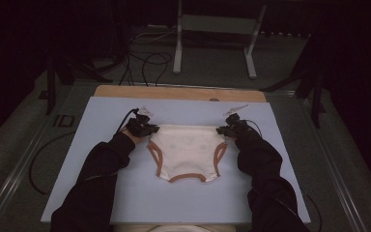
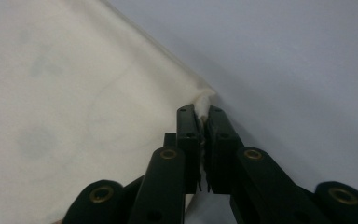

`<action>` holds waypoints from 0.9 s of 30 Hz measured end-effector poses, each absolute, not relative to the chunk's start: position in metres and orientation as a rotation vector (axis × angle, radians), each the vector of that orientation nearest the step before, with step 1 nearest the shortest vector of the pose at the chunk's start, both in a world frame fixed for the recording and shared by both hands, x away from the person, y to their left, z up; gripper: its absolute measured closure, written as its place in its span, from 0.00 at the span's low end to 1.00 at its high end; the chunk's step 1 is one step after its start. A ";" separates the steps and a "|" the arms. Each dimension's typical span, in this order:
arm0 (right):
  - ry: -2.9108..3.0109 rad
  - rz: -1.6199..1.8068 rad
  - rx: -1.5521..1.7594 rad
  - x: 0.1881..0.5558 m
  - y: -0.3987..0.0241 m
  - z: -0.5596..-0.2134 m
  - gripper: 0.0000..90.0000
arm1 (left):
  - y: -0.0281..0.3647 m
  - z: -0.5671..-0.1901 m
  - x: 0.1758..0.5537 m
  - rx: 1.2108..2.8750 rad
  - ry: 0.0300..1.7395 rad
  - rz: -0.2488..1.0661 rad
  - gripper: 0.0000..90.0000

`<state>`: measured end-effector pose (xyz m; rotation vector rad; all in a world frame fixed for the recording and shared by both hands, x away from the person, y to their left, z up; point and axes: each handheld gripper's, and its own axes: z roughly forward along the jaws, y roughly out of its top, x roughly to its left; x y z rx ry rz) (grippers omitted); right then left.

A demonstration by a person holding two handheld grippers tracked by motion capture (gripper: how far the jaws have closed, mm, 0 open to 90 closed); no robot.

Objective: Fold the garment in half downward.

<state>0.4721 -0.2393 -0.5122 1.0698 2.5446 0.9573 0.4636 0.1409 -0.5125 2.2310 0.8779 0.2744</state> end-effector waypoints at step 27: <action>2.548 0.992 1.099 0.466 -0.231 -0.501 0.27 | 0.141 -0.501 0.459 2.202 0.904 0.281 0.33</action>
